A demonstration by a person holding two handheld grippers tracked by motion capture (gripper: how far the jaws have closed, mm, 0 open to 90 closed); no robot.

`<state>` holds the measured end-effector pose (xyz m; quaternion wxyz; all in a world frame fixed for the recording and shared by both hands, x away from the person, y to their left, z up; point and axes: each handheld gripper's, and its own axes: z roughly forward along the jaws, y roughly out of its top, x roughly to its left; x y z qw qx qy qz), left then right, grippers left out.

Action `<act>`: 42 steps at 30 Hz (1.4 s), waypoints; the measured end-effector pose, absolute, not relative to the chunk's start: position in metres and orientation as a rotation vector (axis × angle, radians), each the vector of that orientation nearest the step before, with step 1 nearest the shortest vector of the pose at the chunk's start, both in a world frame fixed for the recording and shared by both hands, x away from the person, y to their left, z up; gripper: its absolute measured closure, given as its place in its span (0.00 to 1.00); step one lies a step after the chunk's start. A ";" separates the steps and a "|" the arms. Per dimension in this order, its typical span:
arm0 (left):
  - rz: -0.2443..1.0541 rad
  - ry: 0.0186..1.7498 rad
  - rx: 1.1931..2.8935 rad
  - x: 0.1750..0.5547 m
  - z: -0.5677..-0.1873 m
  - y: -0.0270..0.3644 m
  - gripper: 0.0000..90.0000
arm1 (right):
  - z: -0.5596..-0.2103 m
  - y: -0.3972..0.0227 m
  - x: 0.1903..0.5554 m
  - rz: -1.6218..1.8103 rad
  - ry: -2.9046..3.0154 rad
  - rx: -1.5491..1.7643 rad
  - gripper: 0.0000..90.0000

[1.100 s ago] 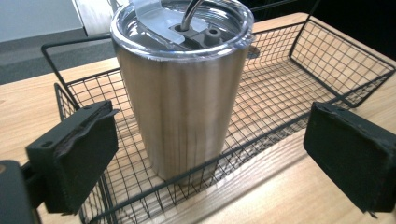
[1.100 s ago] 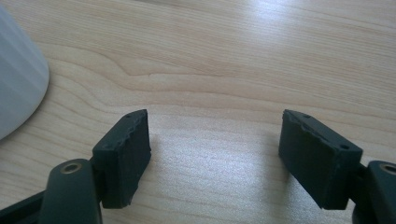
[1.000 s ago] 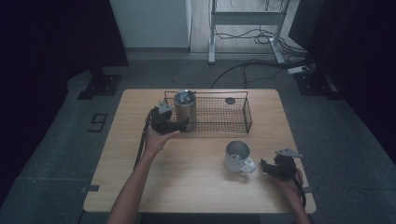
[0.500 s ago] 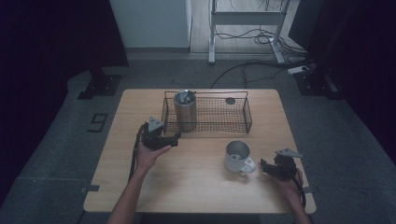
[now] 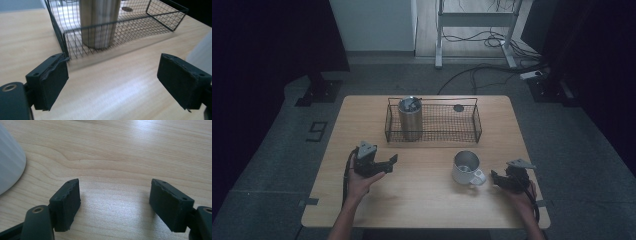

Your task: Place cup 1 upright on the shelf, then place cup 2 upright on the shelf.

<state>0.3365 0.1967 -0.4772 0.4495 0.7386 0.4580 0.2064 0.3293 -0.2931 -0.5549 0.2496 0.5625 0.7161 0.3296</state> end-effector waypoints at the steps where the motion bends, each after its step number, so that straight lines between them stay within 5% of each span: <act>1: 0.507 1.139 1.827 0.334 -0.481 0.198 0.12 | -0.555 -0.293 0.329 0.897 1.950 1.532 0.27; 42: 0.490 1.229 1.845 0.316 -0.508 0.207 0.16 | -0.535 -0.301 0.313 1.085 1.856 1.507 0.30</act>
